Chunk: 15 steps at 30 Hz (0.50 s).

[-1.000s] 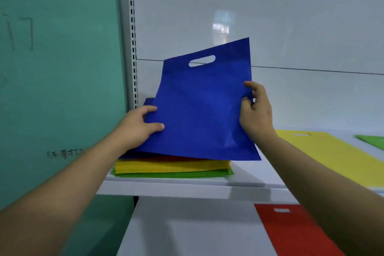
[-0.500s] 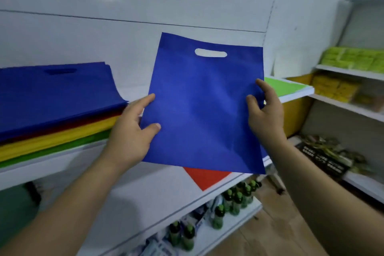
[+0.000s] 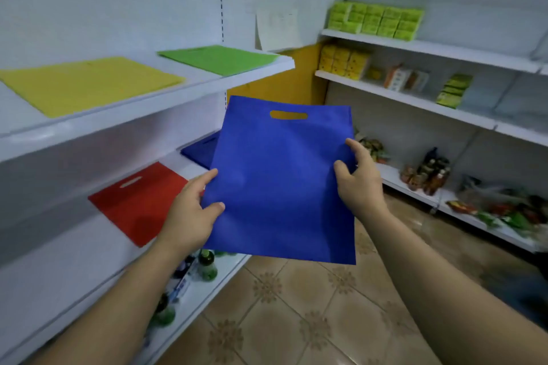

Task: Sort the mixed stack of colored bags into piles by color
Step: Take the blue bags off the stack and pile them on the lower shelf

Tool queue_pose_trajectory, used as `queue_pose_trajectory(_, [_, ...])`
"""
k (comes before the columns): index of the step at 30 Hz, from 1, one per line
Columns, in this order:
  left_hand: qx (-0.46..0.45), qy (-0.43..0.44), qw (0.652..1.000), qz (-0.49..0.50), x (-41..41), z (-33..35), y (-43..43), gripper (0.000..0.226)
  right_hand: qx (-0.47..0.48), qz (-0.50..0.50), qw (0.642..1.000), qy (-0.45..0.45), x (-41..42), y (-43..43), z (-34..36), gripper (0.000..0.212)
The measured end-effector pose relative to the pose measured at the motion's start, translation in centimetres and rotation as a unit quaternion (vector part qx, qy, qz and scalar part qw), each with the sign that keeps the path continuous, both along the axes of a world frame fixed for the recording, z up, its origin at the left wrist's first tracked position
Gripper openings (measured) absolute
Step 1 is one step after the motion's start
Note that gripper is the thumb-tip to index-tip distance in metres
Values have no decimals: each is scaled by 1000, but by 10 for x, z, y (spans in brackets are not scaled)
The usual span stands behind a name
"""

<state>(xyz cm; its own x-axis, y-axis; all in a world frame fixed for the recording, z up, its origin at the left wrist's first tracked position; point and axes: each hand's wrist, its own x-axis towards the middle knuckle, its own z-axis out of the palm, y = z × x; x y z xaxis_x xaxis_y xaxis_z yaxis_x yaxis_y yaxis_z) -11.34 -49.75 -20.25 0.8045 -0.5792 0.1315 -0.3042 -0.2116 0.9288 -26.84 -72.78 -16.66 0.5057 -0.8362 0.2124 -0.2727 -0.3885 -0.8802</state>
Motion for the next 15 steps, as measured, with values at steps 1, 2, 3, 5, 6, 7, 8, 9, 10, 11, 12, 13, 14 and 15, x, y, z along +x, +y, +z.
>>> queue_pose_trajectory(1, [3,7,1000,-5,-6,-6,-18,63,2,-3,1000,10,-7,-17,-4,50])
queue_pose_trajectory(2, [4,15,1000,-9,-11,-12,-36,63,2,-5,1000,19,-13,-34,-7,50])
queue_pose_trajectory(3, [4,25,1000,-12,-16,-17,-51,62,2,-5,1000,27,-18,-48,-10,50])
queue_pose_trajectory(5, [9,57,998,-9,-22,-27,-78,60,-6,-2,999,43,-24,-74,-15,50])
queue_pose_trajectory(6, [13,72,997,-5,-24,-30,-89,59,-10,0,999,51,-25,-86,-19,50])
queue_pose_trajectory(7, [16,80,997,-2,-25,-34,-99,60,-13,2,998,58,-25,-96,-22,50])
queue_pose_trajectory(8, [18,85,996,-2,-25,-38,-108,60,-13,5,998,64,-24,-106,-26,50])
queue_pose_trajectory(9, [17,90,996,-1,-24,-41,-117,60,-12,7,997,70,-22,-115,-29,50])
queue_pose_trajectory(10, [18,98,995,2,-22,-44,-125,59,-11,9,997,76,-18,-124,-33,50])
queue_pose_trajectory(11, [19,107,994,5,-19,-47,-133,59,-11,11,997,82,-13,-132,-37,50])
queue_pose_trajectory(12, [22,112,993,7,-14,-50,-141,58,-11,14,996,88,-6,-140,-41,50])
queue_pose_trajectory(13, [24,114,993,11,-7,-53,-148,58,-12,16,996,92,2,-148,-45,50])
queue_pose_trajectory(14, [27,114,993,15,1,-56,-156,57,-12,18,995,95,11,-157,-49,50])
queue_pose_trajectory(15, [28,116,993,19,10,-60,-163,57,-11,21,995,98,22,-165,-52,50])
